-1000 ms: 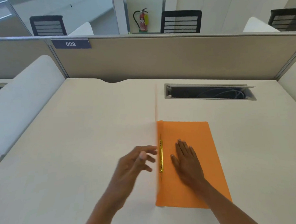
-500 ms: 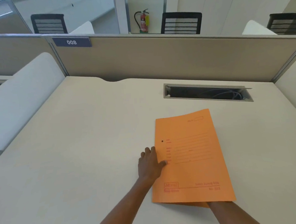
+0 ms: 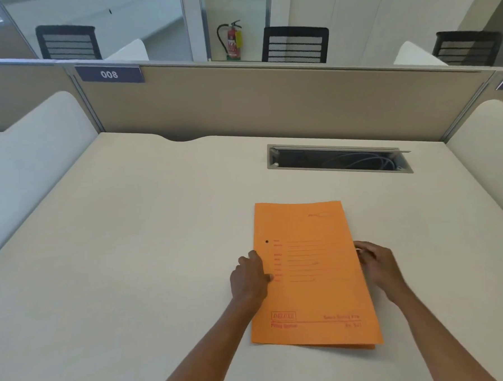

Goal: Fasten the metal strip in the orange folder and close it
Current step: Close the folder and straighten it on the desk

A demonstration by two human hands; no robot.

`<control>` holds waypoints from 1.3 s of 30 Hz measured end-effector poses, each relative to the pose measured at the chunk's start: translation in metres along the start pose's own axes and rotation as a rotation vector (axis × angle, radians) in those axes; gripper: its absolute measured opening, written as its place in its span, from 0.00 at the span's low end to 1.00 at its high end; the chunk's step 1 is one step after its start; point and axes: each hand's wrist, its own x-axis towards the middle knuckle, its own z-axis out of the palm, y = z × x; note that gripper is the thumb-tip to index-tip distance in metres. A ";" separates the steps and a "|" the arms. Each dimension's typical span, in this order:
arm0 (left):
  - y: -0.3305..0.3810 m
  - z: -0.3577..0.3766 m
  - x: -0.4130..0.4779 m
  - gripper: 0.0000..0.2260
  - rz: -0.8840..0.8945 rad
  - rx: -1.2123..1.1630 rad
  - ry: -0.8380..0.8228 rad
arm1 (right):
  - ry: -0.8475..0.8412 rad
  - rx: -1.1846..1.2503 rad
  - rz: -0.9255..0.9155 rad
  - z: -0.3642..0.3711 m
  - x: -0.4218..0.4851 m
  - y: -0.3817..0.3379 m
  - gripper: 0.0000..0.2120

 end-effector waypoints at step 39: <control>-0.045 -0.018 0.012 0.10 -0.055 -1.195 -0.078 | 0.246 0.206 0.185 0.018 -0.019 -0.014 0.03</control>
